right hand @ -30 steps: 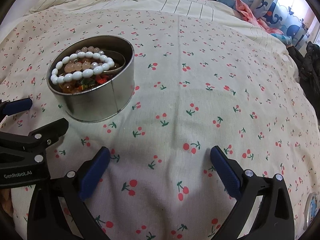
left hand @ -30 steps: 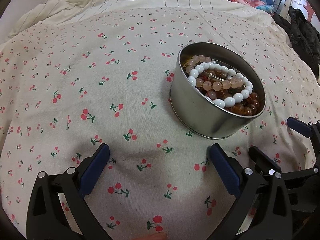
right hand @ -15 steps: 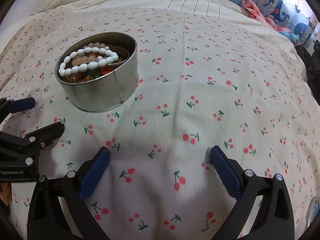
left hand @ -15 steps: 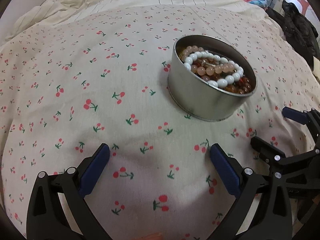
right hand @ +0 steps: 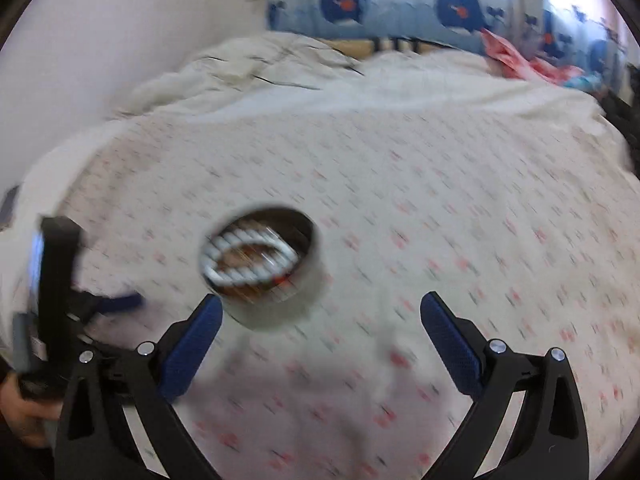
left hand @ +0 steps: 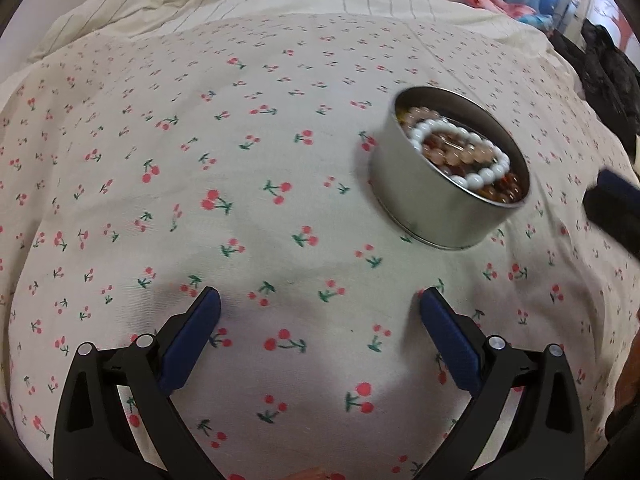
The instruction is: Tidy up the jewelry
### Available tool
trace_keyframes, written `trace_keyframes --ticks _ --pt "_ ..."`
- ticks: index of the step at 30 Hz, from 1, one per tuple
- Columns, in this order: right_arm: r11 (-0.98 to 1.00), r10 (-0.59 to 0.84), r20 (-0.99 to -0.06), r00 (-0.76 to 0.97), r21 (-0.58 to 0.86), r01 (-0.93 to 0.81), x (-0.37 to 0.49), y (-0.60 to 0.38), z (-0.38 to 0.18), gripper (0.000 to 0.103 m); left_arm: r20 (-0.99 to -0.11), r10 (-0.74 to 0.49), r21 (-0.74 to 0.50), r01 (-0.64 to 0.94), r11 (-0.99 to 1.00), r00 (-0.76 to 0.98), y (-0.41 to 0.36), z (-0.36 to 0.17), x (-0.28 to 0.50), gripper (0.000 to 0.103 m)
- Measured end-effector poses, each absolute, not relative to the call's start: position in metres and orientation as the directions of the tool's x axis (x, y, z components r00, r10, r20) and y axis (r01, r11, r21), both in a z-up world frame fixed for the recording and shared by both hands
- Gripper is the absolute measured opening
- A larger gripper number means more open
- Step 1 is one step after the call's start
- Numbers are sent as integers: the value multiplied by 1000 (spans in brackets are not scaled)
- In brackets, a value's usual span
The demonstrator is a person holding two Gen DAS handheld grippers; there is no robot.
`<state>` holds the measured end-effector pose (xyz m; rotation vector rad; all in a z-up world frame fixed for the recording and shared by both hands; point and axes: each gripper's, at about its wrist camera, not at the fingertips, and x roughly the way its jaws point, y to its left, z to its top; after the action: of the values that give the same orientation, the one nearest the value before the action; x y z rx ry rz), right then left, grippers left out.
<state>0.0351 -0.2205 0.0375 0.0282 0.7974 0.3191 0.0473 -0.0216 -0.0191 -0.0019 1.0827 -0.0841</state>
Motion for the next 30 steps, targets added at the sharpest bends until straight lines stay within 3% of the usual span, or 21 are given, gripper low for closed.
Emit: trace_keyframes --ticks 2,3,4,17,20,23,24,30 --pt "935 321 -698 640 126 -332 47 -206 45 86 -883 -71 -44 67 997 464 -20 -19 49 96" --pt "929 330 -704 629 124 -350 51 -202 46 70 -885 -71 -45 67 997 460 -19 -20 50 96" --pt "922 338 -716 610 124 -366 59 -196 45 64 -887 -77 -52 68 996 456 -17 -20 51 96" --pt "872 304 -818 489 32 -489 104 -147 5 58 -890 -97 -83 51 995 446 -8 -20 55 96" --pt "872 343 -815 467 91 -481 109 -150 -1 36 -888 -94 -81 46 996 450 -7 -20 55 96" --pt "882 325 -819 473 83 -463 109 -153 4 28 -888 -94 -84 42 996 449 -5 -20 55 96" --pt "888 321 -817 478 84 -453 108 -155 7 19 -888 -95 -86 41 995 449 -4 -19 55 96" --pt "890 318 -813 488 79 -448 96 -158 18 13 -882 -88 -78 40 996 463 -4 -15 54 96"
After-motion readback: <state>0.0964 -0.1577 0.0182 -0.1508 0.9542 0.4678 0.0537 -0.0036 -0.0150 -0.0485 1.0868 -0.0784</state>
